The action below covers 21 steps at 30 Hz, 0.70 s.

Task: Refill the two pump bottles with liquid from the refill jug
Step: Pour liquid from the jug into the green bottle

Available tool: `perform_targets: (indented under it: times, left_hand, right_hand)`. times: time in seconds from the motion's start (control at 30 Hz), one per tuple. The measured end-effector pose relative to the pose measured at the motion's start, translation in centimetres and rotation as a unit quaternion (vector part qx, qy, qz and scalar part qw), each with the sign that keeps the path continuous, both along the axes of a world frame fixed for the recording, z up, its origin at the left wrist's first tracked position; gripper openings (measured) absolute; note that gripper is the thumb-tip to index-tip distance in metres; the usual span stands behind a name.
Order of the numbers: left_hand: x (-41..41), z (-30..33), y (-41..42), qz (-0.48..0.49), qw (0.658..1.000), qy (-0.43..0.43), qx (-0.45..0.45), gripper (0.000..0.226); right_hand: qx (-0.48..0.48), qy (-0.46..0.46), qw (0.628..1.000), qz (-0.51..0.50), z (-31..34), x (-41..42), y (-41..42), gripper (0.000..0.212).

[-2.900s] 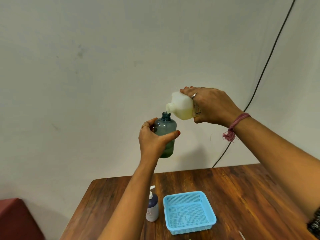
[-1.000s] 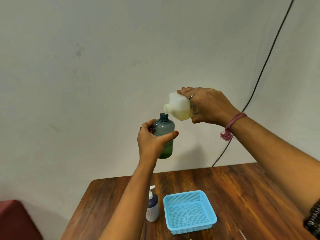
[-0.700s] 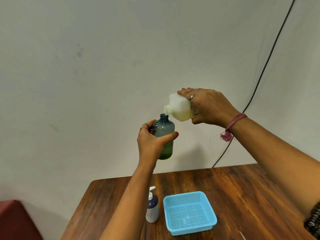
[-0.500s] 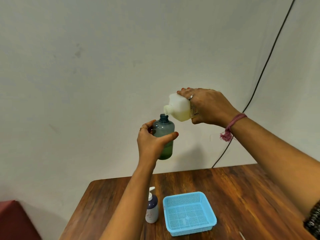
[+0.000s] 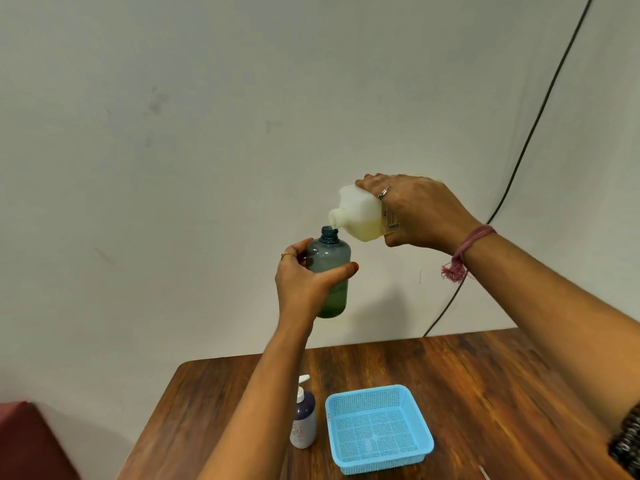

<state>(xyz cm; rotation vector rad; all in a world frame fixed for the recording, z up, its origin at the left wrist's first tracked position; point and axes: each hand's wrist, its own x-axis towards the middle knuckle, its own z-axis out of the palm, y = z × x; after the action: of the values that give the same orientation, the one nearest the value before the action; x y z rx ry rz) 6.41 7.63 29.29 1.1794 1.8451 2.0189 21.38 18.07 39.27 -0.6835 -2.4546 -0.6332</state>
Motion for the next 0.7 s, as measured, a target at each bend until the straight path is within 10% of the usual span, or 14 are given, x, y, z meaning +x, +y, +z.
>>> perform_targets:
  times: [0.7]
  left_hand:
    - [0.49, 0.43, -0.3, -0.003, 1.0, -0.007, 0.003, 0.085]
  right_hand:
    - [0.0, -0.005, 1.0, 0.001, 0.56, 0.52, -0.85, 0.092]
